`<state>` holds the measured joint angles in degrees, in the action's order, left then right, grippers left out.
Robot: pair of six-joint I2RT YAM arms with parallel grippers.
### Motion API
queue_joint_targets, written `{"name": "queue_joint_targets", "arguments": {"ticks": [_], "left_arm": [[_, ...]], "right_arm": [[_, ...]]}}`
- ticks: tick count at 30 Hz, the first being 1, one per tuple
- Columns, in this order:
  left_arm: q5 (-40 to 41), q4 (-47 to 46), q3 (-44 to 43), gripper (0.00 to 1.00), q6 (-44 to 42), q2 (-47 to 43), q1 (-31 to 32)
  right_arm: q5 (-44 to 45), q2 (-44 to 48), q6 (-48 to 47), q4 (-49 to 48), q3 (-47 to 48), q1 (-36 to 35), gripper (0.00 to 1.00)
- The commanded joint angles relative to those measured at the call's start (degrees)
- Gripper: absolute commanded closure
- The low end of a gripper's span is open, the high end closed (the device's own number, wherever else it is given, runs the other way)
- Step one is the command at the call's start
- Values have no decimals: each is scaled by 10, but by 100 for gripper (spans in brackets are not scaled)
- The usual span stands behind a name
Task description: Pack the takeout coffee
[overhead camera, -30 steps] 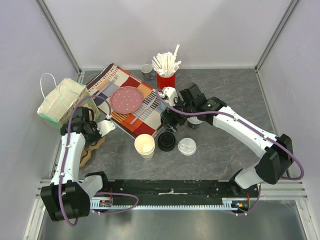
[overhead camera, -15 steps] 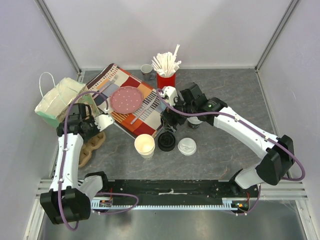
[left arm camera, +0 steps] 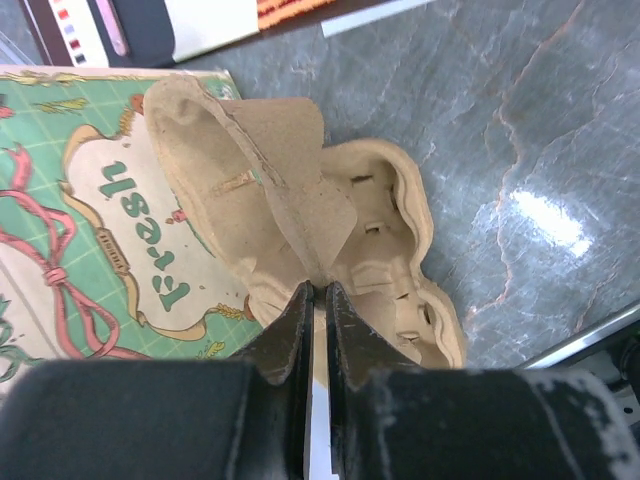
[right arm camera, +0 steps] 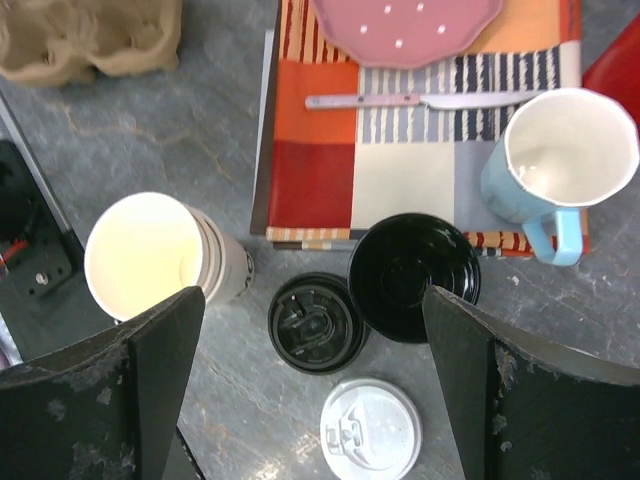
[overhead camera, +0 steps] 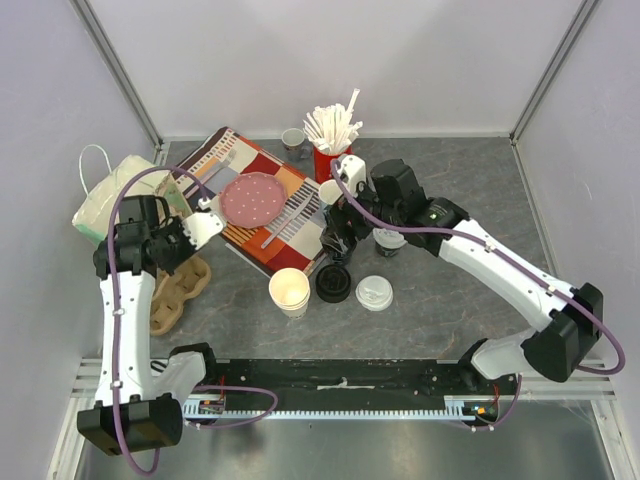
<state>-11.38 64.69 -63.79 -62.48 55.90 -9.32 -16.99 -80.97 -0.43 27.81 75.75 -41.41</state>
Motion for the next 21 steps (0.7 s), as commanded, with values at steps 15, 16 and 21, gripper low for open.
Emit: {"name": "queue_joint_targets", "arguments": {"ticks": [15, 16, 21], "left_arm": [[-123, -11, -189, 98, 56, 2, 35], [-113, -13, -199, 98, 59, 10, 48], [18, 4, -267, 98, 107, 45, 233]], "right_arm": [[131, 85, 168, -148, 23, -2, 2], [128, 89, 172, -172, 23, -2, 2], [78, 104, 200, -250, 37, -2, 2]]}}
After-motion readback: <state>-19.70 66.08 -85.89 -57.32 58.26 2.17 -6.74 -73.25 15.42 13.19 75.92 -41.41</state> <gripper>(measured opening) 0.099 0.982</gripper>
